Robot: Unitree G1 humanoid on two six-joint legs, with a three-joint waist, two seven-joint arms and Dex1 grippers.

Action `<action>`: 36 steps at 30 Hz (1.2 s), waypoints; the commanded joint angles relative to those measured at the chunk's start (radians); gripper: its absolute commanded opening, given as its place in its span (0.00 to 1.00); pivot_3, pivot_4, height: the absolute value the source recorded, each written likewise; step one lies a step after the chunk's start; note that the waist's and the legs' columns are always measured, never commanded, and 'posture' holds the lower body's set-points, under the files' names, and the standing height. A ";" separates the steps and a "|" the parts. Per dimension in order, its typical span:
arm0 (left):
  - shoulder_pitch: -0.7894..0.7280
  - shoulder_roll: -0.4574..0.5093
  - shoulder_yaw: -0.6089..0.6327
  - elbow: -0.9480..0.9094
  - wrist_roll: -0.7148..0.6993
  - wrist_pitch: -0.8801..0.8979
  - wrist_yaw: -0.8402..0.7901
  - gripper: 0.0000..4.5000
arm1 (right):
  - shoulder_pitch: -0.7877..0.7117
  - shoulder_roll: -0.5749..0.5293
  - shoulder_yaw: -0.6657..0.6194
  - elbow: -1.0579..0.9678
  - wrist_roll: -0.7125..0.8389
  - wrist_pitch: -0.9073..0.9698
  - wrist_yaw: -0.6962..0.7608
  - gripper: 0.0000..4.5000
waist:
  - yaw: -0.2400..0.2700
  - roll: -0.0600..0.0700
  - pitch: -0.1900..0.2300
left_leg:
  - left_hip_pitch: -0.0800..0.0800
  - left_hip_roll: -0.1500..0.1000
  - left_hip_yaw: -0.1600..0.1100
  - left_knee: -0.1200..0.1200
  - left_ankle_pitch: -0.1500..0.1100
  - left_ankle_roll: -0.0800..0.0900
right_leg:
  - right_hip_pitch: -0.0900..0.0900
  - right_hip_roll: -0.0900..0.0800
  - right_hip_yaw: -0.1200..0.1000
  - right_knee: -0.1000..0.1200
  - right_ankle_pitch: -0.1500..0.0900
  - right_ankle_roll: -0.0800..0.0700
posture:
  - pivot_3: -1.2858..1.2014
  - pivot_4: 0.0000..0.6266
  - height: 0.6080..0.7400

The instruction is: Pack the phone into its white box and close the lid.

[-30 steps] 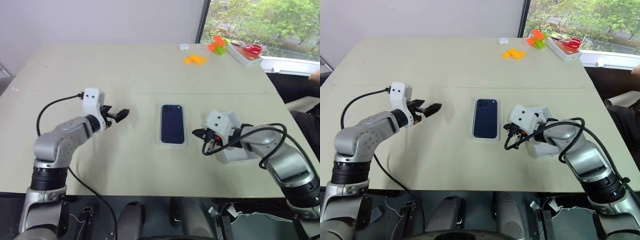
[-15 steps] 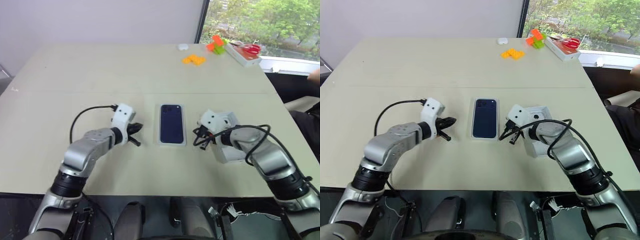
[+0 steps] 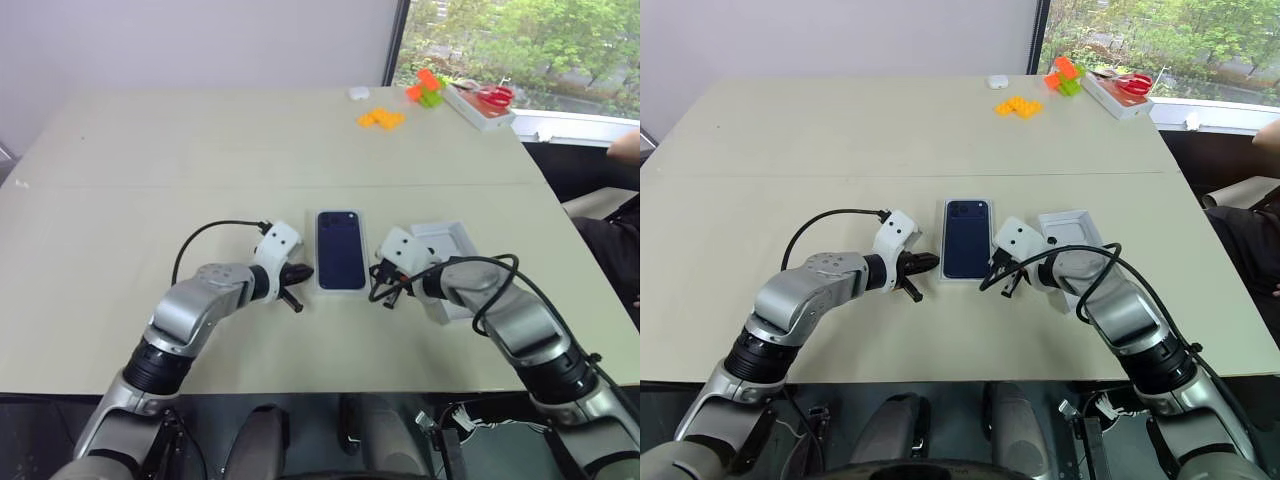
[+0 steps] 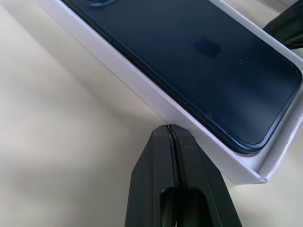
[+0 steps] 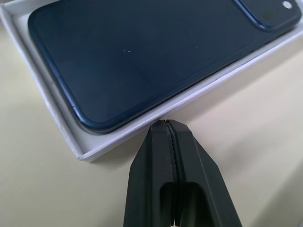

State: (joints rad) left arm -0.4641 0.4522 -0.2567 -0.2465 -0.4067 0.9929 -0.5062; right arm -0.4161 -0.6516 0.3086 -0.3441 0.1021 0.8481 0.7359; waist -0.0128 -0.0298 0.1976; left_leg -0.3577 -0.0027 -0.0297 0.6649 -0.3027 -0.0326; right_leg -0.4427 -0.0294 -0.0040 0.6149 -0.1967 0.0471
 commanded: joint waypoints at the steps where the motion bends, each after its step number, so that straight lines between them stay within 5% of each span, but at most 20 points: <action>1: 0.012 -0.002 -0.033 -0.055 -0.032 0.022 -0.057 0.01 | 0.008 -0.003 0.002 -0.093 0.034 0.006 0.029 0.00 | -0.001 0.000 0.000 | 0.000 0.000 0.000 0.000 0.000 0.000 | 0.000 0.000 0.000 0.000 0.000 0.000 | 0.52 0.24 0.90; 16: 0.041 0.024 -0.053 -0.197 -0.098 0.088 -0.185 0.01 | 0.115 -0.130 -0.055 -0.285 0.108 0.085 0.092 0.00 | 0.000 0.000 0.000 | 0.000 0.000 0.000 0.000 0.000 0.000 | 0.000 0.000 0.000 0.000 -0.001 0.000 | 0.52 0.24 0.90; 36: 0.050 0.042 0.002 -0.162 -0.078 0.055 -0.174 0.01 | 0.149 -0.224 -0.129 -0.280 0.151 0.061 0.139 0.00 | 0.001 0.000 0.000 | 0.000 0.000 0.000 0.001 0.000 0.000 | 0.000 0.001 0.000 0.000 -0.001 0.000 | 0.52 0.24 0.90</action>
State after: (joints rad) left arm -0.4129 0.4978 -0.2810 -0.3715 -0.4660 1.0728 -0.6708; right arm -0.2693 -0.8608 0.2196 -0.5760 0.2231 0.9227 0.8620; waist -0.0118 -0.0299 0.1977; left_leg -0.3579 -0.0028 -0.0295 0.6656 -0.3029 -0.0323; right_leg -0.4425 -0.0288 -0.0040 0.6147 -0.1975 0.0469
